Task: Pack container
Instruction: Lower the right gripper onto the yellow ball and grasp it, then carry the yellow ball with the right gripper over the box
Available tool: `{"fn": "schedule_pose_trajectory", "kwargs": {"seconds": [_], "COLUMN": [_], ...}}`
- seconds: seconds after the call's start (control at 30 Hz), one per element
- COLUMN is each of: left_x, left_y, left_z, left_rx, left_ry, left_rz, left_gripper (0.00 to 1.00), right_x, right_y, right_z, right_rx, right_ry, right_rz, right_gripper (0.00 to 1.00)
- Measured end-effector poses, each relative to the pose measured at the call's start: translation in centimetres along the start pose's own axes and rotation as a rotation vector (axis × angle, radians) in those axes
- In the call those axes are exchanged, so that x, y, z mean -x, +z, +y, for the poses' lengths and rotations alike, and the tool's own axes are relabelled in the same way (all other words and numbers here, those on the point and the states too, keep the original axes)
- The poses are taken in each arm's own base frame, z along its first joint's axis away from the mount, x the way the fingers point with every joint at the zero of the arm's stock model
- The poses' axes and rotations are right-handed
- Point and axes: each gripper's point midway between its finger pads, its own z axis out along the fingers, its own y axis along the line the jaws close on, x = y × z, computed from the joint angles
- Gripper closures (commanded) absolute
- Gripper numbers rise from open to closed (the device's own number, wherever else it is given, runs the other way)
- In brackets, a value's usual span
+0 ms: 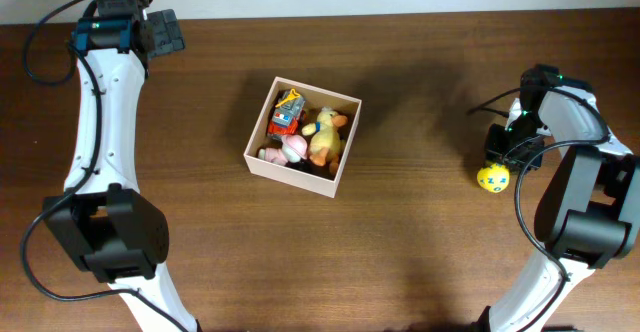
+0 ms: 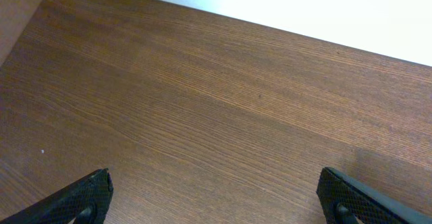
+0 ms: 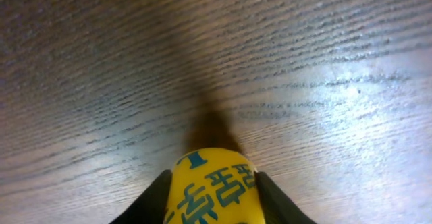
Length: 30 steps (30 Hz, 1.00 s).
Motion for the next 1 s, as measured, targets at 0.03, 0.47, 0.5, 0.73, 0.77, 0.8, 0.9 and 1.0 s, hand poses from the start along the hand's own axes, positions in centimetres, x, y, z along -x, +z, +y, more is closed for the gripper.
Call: {"fn": "schedule_pose_trajectory", "kwargs": {"seconds": [0.03, 0.47, 0.5, 0.73, 0.77, 0.8, 0.9, 1.0], "left_x": [0.0, 0.0, 0.0, 0.0, 0.0, 0.0, 0.0, 0.0], "left_y": [0.0, 0.0, 0.0, 0.0, 0.0, 0.0, 0.0, 0.0], "left_z": [0.0, 0.0, 0.0, 0.0, 0.0, 0.0, 0.0, 0.0], "left_rx": [0.0, 0.0, 0.0, 0.0, 0.0, 0.0, 0.0, 0.0], "left_ry": [0.0, 0.0, 0.0, 0.0, 0.0, 0.0, 0.0, 0.0], "left_rz": [0.0, 0.0, 0.0, 0.0, 0.0, 0.0, 0.0, 0.0], "left_gripper": [0.01, 0.01, 0.01, 0.01, 0.01, 0.01, 0.01, 0.01], "right_x": [0.0, 4.8, 5.0, 4.2, 3.5, 2.9, 0.8, -1.2], "right_y": [0.0, -6.3, -7.1, -13.7, -14.4, -14.8, -15.3, -15.2], "right_z": [0.1, 7.5, 8.7, 20.9, 22.8, 24.2, 27.5, 29.8], "right_rx": [0.005, 0.205, 0.217, 0.343, 0.359, 0.37, 0.392, 0.402], "right_ry": [0.0, -0.141, -0.17, -0.476, -0.53, -0.565, -0.668, -0.75], "right_rz": [0.0, -0.196, -0.215, -0.389, -0.406, -0.417, -0.428, -0.421], "right_gripper": [0.72, 0.76, 0.76, 0.85, 0.88, 0.9, 0.96, 0.96]}}
